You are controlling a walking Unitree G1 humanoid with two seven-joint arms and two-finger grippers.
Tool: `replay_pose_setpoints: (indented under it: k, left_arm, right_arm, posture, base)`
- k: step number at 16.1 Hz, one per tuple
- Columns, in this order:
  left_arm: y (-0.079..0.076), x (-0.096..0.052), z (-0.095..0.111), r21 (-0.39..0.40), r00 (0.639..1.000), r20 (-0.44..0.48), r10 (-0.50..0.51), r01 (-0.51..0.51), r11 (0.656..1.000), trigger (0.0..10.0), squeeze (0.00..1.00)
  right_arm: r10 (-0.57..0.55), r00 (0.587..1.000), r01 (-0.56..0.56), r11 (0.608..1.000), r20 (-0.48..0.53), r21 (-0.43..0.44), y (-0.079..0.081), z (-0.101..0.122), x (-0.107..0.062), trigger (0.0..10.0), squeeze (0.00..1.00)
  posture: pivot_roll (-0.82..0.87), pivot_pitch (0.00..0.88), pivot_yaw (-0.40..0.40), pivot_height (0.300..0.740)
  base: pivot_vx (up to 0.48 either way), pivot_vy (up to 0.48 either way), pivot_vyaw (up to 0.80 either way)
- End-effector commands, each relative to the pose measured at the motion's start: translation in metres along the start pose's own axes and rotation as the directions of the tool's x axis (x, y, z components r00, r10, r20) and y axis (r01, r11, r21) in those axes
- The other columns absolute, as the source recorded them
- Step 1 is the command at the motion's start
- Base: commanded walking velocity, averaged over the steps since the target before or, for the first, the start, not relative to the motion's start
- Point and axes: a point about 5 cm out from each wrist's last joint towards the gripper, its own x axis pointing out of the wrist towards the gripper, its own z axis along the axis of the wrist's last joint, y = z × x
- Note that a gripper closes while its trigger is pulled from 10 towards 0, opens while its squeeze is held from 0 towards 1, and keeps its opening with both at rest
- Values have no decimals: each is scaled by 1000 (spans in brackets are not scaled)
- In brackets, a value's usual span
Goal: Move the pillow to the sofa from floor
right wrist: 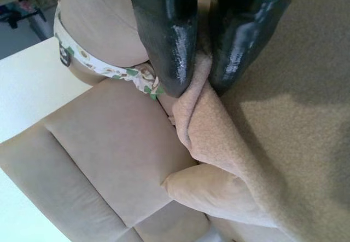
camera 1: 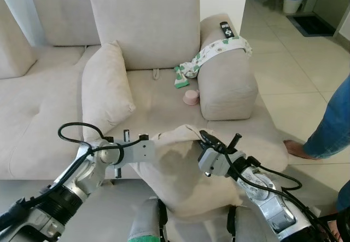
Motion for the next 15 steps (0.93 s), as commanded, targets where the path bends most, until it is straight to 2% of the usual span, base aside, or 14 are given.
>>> replay_pose_setpoints:
  k: [1, 6, 15]
  left_arm:
    - [17, -12, 3, 22, 997, -4, 71, -71, 997, 10000, 0]
    - [23, -21, 9, 23, 995, -1, 99, -99, 995, 10000, 0]
    - [30, -22, 15, 13, 991, 16, 133, -133, 991, 10000, 0]
  right_arm:
    - [-35, 999, 33, 998, 41, 46, -1, 9, 4, 10000, 0]
    - [-104, 992, 97, 990, 71, 102, -7, 16, 7, 10000, 0]
    - [-173, 978, 161, 982, 118, 103, -21, 27, 10, 10000, 0]
  posture:
    - [51, 0, 84, 590]
    - [57, 0, 79, 595]
    - [48, 0, 81, 663]
  base:
    - [0, 0, 0]
    - [0, 0, 0]
    - [0, 0, 0]
